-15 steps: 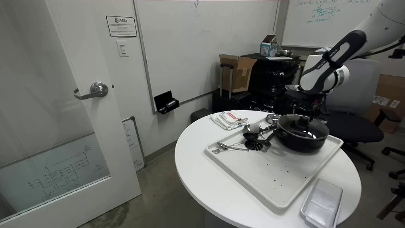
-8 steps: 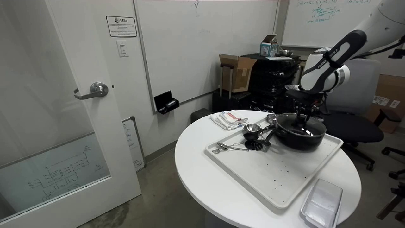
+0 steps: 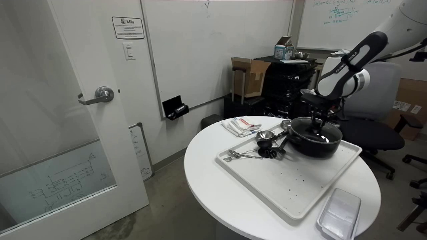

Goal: Take the lid off of the pot

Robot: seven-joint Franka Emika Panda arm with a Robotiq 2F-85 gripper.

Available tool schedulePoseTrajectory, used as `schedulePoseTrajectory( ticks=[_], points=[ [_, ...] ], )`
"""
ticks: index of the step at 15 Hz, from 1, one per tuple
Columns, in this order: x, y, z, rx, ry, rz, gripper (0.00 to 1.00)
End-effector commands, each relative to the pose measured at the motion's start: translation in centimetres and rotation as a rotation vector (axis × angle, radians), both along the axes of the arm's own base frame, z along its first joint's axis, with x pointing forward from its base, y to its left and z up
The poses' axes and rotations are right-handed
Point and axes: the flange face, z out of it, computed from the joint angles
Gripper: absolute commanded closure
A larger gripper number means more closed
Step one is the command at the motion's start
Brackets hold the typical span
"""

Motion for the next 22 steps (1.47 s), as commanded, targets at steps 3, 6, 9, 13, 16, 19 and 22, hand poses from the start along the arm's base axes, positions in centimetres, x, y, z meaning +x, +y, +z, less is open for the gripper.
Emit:
schedulePoseTrajectory(
  ticks=[3,6,9,13,16,19,22],
  points=[
    [-0.9,2.5,4.1,-0.039,-0.137,0.054,0.74],
    [-1.6,4.1,5.8,-0.044,-0.182,0.097,0.74],
    [-2.3,5.9,7.2,-0.048,-0.198,0.161,0.74],
    [-2.1,9.6,8.2,-0.046,-0.172,0.292,0.74],
    [-1.4,13.4,8.1,-0.048,-0.124,0.424,0.74],
    [-0.5,17.4,8.0,-0.065,-0.089,0.541,0.74],
    [0.2,21.7,7.6,-0.083,-0.055,0.656,0.74]
  ],
)
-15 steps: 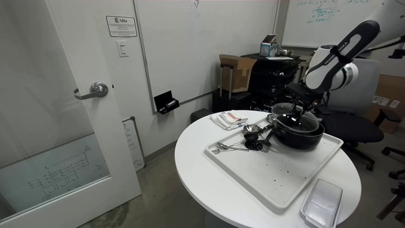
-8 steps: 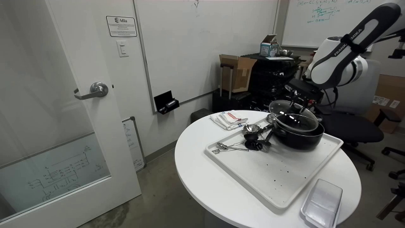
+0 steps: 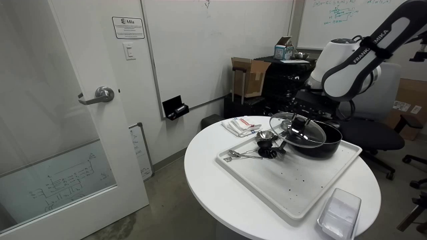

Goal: Take the lid off of the pot

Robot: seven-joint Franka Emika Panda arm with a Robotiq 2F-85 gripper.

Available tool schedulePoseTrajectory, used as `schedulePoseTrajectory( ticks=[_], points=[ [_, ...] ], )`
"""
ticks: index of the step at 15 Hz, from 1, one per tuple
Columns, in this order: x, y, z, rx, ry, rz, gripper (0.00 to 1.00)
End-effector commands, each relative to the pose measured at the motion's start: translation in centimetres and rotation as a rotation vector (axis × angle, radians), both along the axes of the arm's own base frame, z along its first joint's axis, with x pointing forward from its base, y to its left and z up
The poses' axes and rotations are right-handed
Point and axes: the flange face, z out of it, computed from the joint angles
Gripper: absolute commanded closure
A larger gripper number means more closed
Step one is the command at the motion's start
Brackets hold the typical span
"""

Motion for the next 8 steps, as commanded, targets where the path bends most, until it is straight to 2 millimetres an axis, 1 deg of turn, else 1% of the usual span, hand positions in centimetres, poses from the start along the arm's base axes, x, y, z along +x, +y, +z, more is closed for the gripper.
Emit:
schedulePoseTrajectory(
  ticks=[1,4,6,8],
  points=[
    [0.2,4.2,1.2,-0.047,0.028,0.132,0.74],
    [0.2,8.2,0.5,-0.08,0.046,0.233,0.74],
    [0.0,10.5,-0.2,-0.095,0.056,0.293,0.74],
    [-0.1,12.3,-1.1,-0.107,0.06,0.338,0.74]
  ],
)
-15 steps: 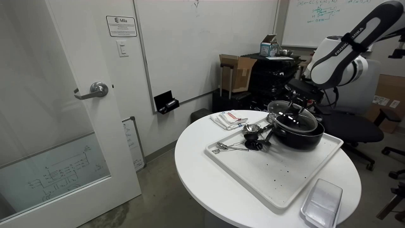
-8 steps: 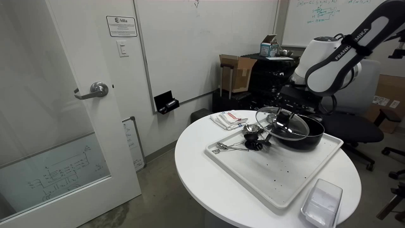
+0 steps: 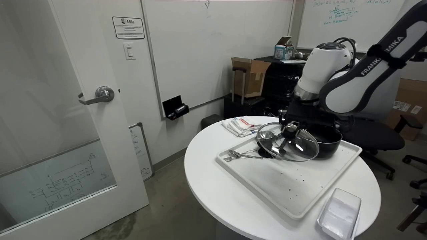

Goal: Take the lid off of the pot

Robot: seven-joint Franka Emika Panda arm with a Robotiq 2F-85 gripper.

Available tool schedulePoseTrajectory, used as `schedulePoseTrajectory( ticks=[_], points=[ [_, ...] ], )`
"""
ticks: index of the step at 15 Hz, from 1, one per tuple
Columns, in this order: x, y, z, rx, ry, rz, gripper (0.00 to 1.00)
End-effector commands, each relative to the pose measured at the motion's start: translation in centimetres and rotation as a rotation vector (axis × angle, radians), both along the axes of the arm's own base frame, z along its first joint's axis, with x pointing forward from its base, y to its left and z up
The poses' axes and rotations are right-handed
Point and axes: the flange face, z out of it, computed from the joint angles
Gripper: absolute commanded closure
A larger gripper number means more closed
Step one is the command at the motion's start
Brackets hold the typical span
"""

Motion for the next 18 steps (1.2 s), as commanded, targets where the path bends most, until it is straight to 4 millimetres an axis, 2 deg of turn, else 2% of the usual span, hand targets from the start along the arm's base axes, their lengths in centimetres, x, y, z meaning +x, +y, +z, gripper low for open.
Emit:
schedulePoseTrajectory(
  ticks=[1,5,12,18],
  points=[
    [-0.2,2.4,-0.6,-0.037,-0.003,0.087,0.74],
    [-0.6,3.5,-3.5,-0.051,0.004,0.108,0.74],
    [-0.9,2.3,-9.2,-0.063,0.032,0.096,0.74],
    [-0.1,2.3,-11.6,-0.024,0.062,0.087,0.74]
  ],
)
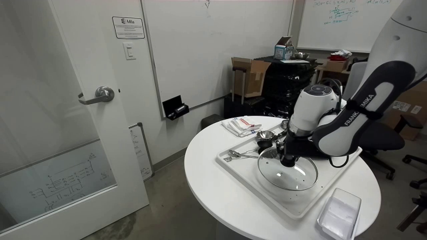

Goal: Take the lid off of the pot

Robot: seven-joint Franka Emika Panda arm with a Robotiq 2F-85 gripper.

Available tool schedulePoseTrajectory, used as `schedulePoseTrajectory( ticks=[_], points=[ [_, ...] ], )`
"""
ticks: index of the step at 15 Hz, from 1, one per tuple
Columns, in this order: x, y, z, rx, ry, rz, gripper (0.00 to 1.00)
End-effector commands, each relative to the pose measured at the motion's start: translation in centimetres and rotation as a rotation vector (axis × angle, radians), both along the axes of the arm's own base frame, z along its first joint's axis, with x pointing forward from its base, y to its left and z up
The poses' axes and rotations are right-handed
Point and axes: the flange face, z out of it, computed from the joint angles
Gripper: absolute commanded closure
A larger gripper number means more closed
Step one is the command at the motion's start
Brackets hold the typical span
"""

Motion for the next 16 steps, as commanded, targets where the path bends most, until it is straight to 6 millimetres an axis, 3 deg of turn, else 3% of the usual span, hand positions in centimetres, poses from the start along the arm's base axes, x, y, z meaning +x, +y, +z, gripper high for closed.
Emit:
schedulePoseTrajectory(
  ticks=[1,9,16],
  points=[
    [1.4,0.3,-0.2,0.039,-0.012,0.019,0.74],
    [0.2,3.1,-0.6,0.115,0.013,0.119,0.74],
    [0.1,0.4,-1.0,0.175,0.026,0.065,0.74]
  ],
)
